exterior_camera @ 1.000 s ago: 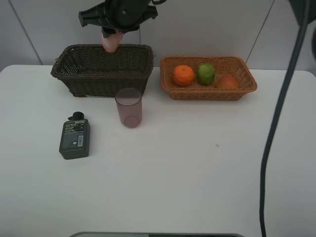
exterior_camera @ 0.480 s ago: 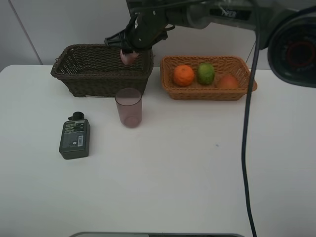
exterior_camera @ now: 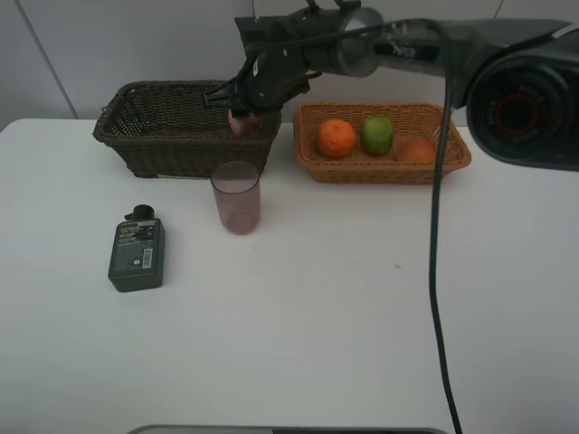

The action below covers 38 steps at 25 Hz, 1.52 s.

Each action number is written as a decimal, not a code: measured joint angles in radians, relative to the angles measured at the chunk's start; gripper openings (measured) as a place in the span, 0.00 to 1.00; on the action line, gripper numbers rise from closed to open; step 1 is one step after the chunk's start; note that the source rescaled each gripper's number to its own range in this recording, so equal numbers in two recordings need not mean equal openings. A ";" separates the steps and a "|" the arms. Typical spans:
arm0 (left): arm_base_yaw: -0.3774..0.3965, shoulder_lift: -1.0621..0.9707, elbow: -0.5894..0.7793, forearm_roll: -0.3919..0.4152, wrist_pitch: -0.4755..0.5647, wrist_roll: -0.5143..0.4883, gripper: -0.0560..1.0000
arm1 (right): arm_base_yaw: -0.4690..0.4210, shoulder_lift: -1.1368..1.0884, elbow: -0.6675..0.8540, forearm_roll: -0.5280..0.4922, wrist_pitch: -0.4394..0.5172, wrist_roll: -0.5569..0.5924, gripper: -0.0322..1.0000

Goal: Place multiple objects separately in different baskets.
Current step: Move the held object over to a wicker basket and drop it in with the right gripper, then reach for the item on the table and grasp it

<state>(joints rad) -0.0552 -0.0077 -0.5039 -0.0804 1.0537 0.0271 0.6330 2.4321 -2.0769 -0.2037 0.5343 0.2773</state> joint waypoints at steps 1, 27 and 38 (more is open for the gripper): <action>0.000 0.000 0.000 0.000 0.000 0.000 0.96 | 0.000 0.000 0.000 0.008 -0.004 0.000 0.09; 0.000 0.000 0.000 0.000 0.000 0.000 0.96 | -0.102 -0.250 0.270 0.053 0.358 0.002 0.74; 0.000 0.000 0.000 0.000 0.000 0.000 0.96 | -0.391 -0.751 0.827 0.110 0.327 0.002 0.74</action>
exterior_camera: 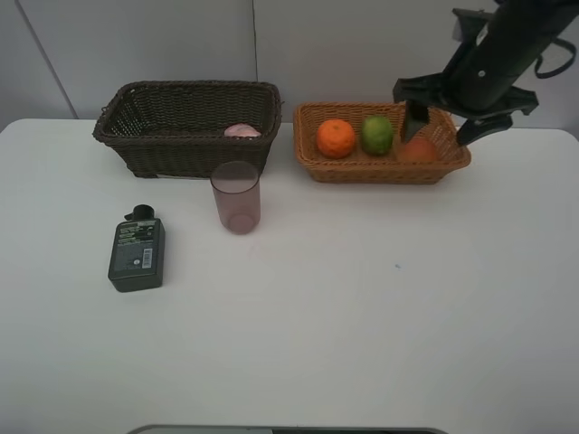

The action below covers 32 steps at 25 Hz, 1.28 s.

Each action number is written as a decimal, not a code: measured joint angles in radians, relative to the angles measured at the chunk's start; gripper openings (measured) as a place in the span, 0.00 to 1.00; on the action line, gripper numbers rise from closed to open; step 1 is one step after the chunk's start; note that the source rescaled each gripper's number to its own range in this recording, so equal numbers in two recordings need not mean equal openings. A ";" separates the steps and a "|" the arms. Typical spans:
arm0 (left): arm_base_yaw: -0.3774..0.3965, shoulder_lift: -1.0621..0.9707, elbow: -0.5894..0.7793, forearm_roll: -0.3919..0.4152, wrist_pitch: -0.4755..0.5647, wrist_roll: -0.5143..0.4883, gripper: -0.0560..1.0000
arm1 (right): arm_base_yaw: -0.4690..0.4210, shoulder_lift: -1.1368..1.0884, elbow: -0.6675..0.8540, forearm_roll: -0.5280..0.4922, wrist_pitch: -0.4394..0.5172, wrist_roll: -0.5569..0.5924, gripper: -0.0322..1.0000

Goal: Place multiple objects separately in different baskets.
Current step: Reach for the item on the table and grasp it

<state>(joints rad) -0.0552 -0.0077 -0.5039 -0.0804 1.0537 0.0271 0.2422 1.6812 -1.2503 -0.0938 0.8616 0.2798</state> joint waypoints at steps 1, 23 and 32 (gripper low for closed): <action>0.000 0.000 0.000 0.000 0.000 0.000 0.96 | -0.026 -0.052 0.038 0.001 0.000 0.000 0.74; 0.000 0.000 0.000 0.000 0.000 0.000 0.96 | -0.088 -1.096 0.416 -0.047 0.232 -0.050 0.95; 0.000 0.000 0.000 0.000 0.000 0.000 0.96 | -0.088 -1.356 0.417 -0.045 0.322 -0.076 0.95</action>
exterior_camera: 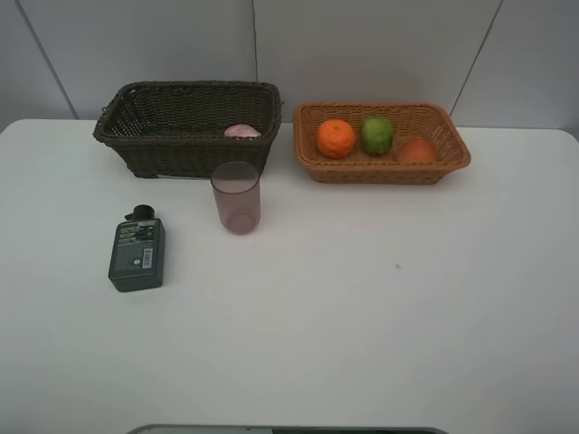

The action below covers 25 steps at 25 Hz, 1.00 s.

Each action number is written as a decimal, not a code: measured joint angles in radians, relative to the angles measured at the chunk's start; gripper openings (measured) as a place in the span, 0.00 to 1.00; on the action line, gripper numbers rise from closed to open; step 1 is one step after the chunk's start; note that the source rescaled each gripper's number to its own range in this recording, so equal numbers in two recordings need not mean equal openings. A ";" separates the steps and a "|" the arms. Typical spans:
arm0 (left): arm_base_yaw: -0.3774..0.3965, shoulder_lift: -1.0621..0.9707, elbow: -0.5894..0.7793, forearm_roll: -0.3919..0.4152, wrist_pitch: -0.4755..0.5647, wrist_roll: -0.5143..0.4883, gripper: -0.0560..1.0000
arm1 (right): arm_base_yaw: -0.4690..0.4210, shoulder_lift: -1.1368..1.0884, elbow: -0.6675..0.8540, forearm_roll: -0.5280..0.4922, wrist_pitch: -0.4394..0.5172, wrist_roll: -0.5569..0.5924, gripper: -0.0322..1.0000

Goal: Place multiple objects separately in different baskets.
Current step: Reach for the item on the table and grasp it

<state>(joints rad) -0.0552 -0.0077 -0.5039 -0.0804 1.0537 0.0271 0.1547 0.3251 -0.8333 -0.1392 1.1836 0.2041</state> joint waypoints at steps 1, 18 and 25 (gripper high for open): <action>0.000 0.000 0.000 0.000 0.000 0.000 0.96 | 0.000 -0.024 0.006 0.000 0.000 0.000 0.95; 0.000 0.000 0.000 0.000 0.000 0.000 0.96 | 0.004 -0.329 0.304 0.004 -0.114 -0.006 0.95; 0.000 0.000 0.000 0.000 0.000 0.000 0.96 | -0.058 -0.332 0.304 0.003 -0.116 -0.006 0.95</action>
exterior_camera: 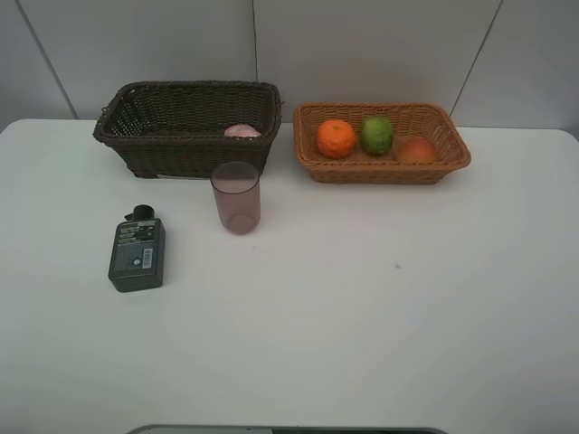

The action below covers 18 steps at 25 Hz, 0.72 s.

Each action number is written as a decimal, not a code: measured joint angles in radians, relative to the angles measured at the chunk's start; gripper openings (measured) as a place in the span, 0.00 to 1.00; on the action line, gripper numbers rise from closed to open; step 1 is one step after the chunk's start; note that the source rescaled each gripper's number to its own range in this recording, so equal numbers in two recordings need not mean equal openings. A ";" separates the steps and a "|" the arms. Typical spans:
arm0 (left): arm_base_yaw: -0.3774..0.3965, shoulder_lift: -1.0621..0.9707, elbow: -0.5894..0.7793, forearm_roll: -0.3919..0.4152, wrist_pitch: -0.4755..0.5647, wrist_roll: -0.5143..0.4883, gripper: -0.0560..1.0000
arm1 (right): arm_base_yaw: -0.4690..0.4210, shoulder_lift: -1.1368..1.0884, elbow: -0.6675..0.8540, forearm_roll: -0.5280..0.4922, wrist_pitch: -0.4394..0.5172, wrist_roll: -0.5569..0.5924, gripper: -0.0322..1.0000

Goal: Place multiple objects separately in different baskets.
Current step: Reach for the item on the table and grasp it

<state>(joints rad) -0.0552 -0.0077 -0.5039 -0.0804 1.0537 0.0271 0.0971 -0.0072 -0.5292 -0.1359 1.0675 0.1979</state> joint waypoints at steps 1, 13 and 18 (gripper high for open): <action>0.000 0.000 0.000 0.000 0.000 0.000 0.96 | -0.021 0.000 0.000 0.000 0.000 0.000 0.95; 0.000 0.000 0.000 0.000 0.000 0.000 0.96 | -0.057 0.000 0.000 -0.002 -0.001 0.000 0.95; 0.000 0.000 0.000 0.000 0.000 0.000 0.96 | -0.057 0.000 0.000 -0.002 -0.001 -0.001 0.95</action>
<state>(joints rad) -0.0552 -0.0077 -0.5039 -0.0804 1.0537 0.0271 0.0406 -0.0072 -0.5292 -0.1378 1.0666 0.1971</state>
